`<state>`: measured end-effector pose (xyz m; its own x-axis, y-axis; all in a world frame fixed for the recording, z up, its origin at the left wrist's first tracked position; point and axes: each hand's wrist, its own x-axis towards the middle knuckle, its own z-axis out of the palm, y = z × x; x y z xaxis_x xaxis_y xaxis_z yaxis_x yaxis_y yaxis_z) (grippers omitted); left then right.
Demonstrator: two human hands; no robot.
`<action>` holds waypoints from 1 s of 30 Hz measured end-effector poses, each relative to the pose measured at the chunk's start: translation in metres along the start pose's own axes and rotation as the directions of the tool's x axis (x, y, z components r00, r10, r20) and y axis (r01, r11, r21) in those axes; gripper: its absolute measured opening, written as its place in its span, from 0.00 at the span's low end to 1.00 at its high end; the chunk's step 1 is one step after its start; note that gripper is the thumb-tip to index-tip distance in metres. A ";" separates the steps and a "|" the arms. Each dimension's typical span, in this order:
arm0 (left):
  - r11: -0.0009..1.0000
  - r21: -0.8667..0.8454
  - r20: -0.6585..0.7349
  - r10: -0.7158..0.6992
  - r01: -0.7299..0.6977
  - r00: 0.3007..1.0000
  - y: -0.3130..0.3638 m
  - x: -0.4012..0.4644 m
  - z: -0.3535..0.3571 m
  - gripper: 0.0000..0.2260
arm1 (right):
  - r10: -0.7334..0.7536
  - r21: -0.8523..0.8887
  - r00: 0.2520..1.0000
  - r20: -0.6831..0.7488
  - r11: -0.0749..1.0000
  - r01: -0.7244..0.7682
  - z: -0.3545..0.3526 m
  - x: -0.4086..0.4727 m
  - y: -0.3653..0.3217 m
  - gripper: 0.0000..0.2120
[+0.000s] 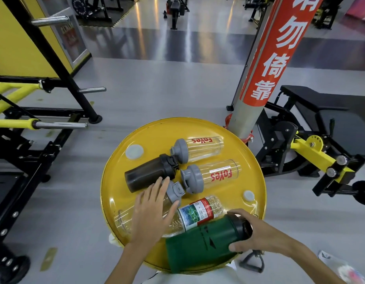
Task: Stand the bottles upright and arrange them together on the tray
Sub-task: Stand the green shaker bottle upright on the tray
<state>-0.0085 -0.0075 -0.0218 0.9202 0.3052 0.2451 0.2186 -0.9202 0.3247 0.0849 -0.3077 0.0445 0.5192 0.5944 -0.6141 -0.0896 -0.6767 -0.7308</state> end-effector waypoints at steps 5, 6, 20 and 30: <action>1.000 -0.005 -0.002 -0.003 0.003 1.000 0.001 0.000 0.001 0.31 | -0.059 -0.024 0.996 -0.071 0.998 0.057 0.000 -0.002 0.001 0.38; 1.000 -0.005 -0.002 -0.003 0.003 1.000 0.001 0.000 0.001 0.31 | -0.078 -0.044 0.992 -0.095 0.996 0.074 0.001 -0.004 0.002 0.39; 1.000 -0.023 0.011 0.014 -0.014 1.000 0.000 0.000 0.002 0.31 | -0.468 -0.599 0.878 -0.098 0.733 0.323 -0.025 -0.029 -0.050 0.43; 1.000 -0.006 0.016 0.021 -0.021 1.000 -0.001 -0.002 0.005 0.32 | -0.587 -0.943 0.773 0.239 0.050 0.330 -0.093 -0.046 -0.148 0.45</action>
<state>-0.0087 -0.0081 -0.0267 0.9297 0.2817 0.2373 0.1974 -0.9250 0.3245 0.1532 -0.2751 0.2091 0.2506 0.9609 -0.1174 0.9680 -0.2474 0.0419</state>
